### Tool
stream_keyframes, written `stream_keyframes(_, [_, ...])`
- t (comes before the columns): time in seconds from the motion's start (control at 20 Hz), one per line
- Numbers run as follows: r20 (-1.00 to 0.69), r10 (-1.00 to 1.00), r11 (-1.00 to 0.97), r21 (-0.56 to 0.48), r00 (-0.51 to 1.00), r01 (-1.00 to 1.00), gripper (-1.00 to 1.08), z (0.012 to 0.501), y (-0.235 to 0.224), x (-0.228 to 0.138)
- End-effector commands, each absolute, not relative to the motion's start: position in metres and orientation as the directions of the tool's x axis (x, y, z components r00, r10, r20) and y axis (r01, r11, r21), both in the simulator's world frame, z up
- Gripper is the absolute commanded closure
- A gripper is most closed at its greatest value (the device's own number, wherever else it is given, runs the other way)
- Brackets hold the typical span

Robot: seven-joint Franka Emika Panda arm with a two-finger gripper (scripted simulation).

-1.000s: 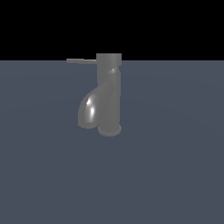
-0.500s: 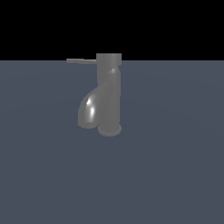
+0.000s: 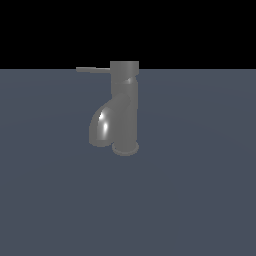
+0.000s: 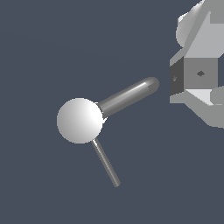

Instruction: Turn on the faucet by rotating a designated handle.

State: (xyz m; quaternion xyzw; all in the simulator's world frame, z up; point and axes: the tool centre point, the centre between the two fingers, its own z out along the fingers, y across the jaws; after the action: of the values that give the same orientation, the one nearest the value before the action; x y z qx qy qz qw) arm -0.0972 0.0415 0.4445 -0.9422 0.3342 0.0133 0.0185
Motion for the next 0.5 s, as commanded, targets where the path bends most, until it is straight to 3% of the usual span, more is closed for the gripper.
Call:
stream_keyframes(0.0, [-0.039,-0.675,-0.737,-0.024,0.737,-0.676,1.08,0.439,0.045,-0.086])
stream_keyframes(0.45, [-0.042,-0.814,-0.579,-0.015,0.579,-0.815,1.08,0.416,0.060,-0.049])
